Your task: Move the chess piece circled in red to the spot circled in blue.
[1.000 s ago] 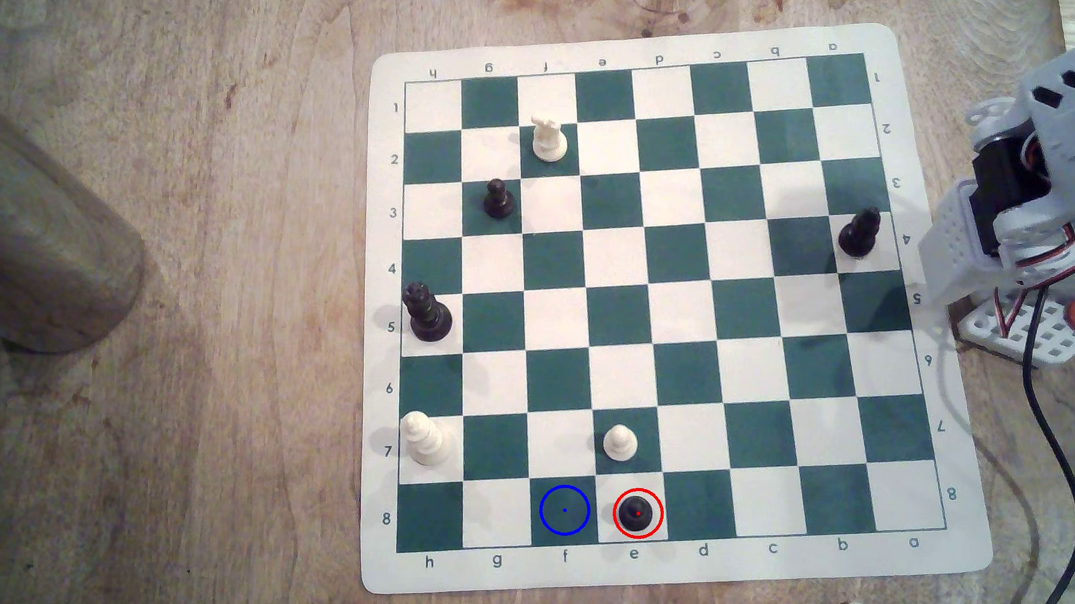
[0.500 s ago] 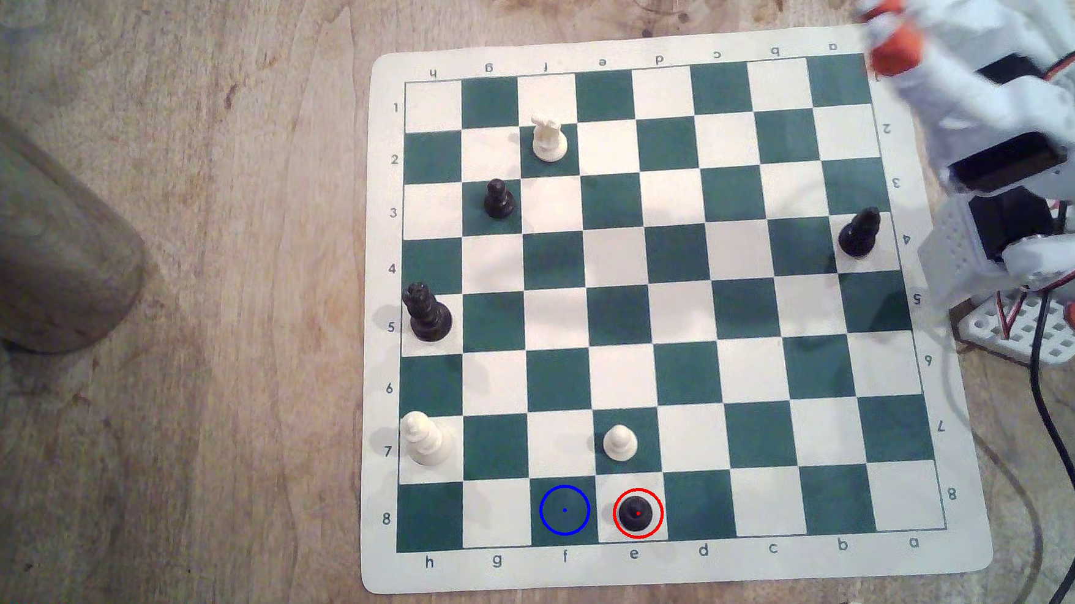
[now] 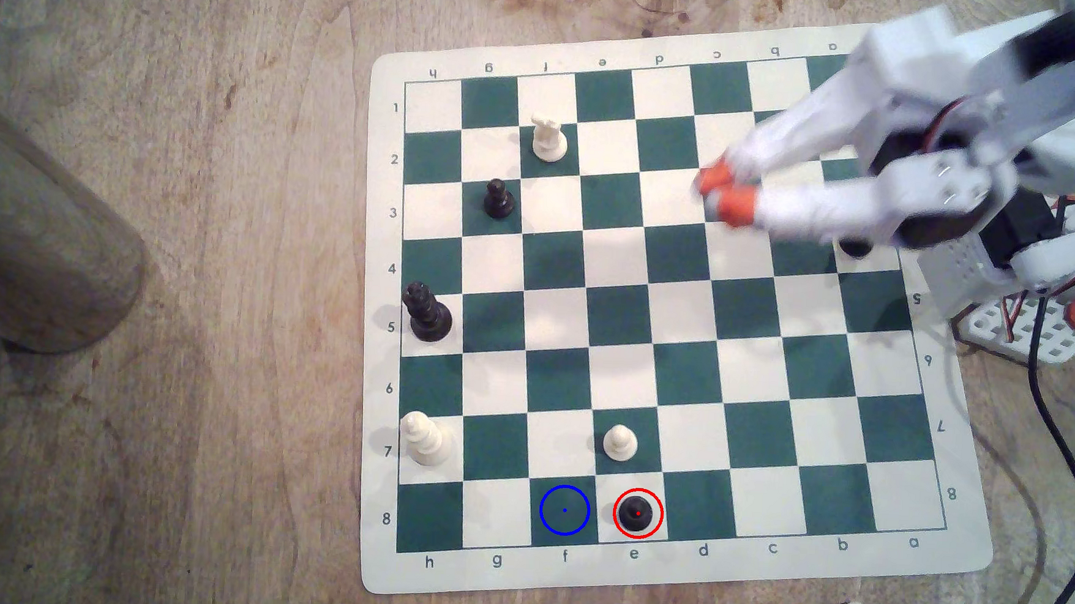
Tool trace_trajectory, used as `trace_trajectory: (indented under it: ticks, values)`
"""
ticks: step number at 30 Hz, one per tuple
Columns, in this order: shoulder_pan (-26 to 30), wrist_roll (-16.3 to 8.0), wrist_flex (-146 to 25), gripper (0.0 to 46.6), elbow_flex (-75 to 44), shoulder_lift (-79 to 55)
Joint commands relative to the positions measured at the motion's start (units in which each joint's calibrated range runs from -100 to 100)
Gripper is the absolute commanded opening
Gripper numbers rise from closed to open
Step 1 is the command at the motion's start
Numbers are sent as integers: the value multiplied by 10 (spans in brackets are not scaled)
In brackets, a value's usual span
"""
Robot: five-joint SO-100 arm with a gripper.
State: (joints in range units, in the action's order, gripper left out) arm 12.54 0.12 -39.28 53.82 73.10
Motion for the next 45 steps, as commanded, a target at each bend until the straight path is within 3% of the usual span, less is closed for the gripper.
trace_trajectory:
  ticks: [1,4,12,18,31,36,45]
  values:
    - [27,-21,-79,9,-82,-88]
    - [40,-25,-149,3,-112,-119]
    - [93,-34,-186,100,-137,-197]
    - [126,-45,-167,137,-138,-268]
    - [135,-57,-58,121,-157,-450]
    - [138,-62,-28,88,-157,-499]
    - [148,-73,17,113,-168,-563]
